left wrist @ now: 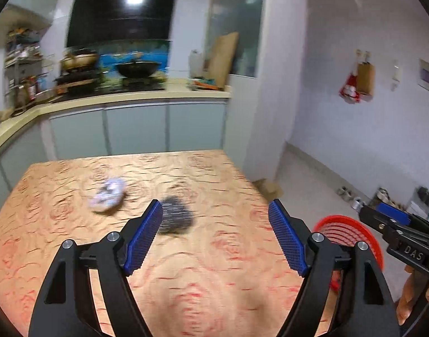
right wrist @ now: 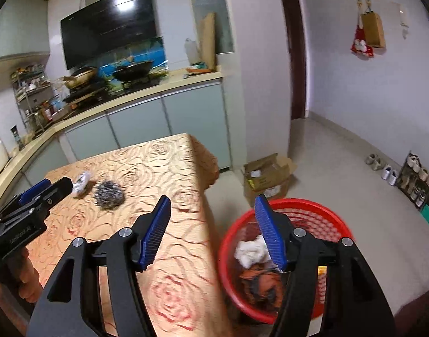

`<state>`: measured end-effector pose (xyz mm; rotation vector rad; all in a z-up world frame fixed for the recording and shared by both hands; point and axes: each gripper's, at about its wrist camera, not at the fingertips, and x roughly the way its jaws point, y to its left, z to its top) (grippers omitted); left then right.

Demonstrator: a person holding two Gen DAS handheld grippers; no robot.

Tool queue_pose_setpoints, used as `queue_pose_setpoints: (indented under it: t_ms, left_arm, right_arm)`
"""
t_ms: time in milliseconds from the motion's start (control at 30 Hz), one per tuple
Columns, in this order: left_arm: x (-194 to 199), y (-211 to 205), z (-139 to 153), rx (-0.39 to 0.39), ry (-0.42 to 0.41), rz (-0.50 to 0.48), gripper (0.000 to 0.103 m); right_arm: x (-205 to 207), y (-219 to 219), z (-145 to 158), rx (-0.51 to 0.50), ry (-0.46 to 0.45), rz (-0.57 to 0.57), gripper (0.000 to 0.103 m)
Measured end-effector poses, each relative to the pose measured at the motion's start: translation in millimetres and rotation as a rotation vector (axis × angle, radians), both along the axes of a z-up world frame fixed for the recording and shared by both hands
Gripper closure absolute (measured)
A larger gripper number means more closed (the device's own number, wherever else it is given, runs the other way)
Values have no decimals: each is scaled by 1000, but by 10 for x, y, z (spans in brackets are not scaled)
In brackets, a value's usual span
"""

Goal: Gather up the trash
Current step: 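Move both open tools back over the wrapper and steel wool on the table, then grasp the cat-print wrapper with the left tool while the right tool grasps the steel wool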

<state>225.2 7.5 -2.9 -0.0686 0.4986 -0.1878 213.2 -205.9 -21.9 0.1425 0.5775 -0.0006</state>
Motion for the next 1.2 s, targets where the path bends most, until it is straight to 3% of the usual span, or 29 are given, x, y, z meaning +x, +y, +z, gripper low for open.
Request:
queue_pose_setpoints:
  t_ms: [133, 267, 467, 900, 1200]
  left_arm:
    - [52, 435, -7, 13, -6, 104, 27]
    - [132, 878, -36, 82, -24, 231, 26]
    - [297, 1353, -159, 62, 9, 309, 25]
    - [928, 1245, -507, 123, 95, 194, 25]
    - [1356, 1224, -715, 157, 167, 178, 25]
  right_arm:
    - [127, 267, 9, 8, -8, 45, 41]
    - [249, 504, -28, 16, -9, 78, 37]
    - [499, 883, -142, 16, 28, 146, 37]
    - [965, 1210, -284, 20, 72, 197, 37]
    - [1200, 1372, -446, 1, 115, 245, 36]
